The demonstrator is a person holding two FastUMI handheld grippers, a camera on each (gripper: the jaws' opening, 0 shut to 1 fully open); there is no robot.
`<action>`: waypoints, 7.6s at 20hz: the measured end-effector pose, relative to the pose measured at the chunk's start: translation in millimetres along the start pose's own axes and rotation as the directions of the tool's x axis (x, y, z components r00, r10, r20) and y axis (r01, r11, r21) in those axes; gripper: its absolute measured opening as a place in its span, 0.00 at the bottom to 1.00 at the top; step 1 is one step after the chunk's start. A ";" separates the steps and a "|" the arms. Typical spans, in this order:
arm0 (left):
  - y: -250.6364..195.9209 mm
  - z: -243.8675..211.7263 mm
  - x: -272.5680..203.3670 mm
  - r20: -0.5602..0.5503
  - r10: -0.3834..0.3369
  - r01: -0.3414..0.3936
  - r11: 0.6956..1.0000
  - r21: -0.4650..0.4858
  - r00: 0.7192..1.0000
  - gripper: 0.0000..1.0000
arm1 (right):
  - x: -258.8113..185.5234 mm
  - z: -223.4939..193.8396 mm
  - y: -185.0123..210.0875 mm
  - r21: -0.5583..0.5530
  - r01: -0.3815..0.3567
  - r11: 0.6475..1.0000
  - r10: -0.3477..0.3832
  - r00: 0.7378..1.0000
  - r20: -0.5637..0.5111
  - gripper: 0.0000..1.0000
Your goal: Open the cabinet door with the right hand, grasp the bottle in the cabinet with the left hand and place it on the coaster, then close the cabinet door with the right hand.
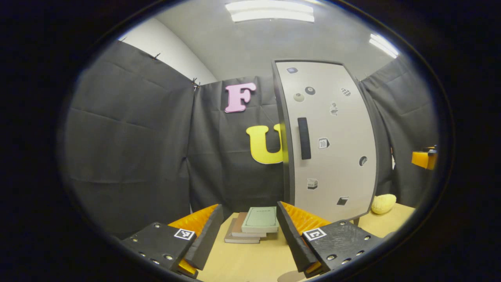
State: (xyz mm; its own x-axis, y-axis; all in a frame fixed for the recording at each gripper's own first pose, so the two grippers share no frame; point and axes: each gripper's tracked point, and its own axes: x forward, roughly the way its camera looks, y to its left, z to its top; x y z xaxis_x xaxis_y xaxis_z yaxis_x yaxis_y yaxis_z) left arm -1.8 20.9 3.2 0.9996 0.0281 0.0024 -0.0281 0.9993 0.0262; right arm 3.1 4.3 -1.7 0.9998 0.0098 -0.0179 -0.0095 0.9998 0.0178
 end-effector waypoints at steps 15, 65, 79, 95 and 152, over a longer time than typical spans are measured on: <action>25.6 -1.5 -4.1 0.006 0.038 -0.038 0.999 0.036 0.999 0.82 | 26.7 28.3 63.2 0.048 -0.130 0.990 0.129 0.992 0.015 0.97; 78.9 -36.1 6.7 -0.096 0.004 -0.003 1.000 0.009 0.995 0.83 | 202.0 69.1 265.7 0.082 -0.478 0.875 0.484 0.851 -0.204 0.14; -119.1 14.2 18.4 -0.032 -0.185 0.185 0.983 0.000 0.982 0.82 | 202.1 65.5 238.5 0.165 -0.600 0.783 0.623 0.754 -0.211 0.14; -258.4 22.1 6.4 -0.053 -0.257 0.256 0.966 -0.014 0.965 0.82 | 209.2 71.5 177.5 0.120 -0.509 0.852 0.522 0.837 -0.163 0.13; -200.7 2.5 124.9 -0.029 -0.227 0.228 0.974 0.014 0.973 0.69 | 267.2 -33.9 -14.7 0.171 0.089 0.981 -0.058 0.983 -0.175 0.98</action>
State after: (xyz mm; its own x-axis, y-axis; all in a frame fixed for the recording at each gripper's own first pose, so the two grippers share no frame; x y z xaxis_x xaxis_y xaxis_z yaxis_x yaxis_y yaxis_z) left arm 128.6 -176.1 0.7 0.9795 -0.1990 -0.0321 0.2002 0.9789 0.0399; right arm 269.8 -7.2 -40.6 0.9800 -0.0458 -0.1938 0.0827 0.9788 0.1871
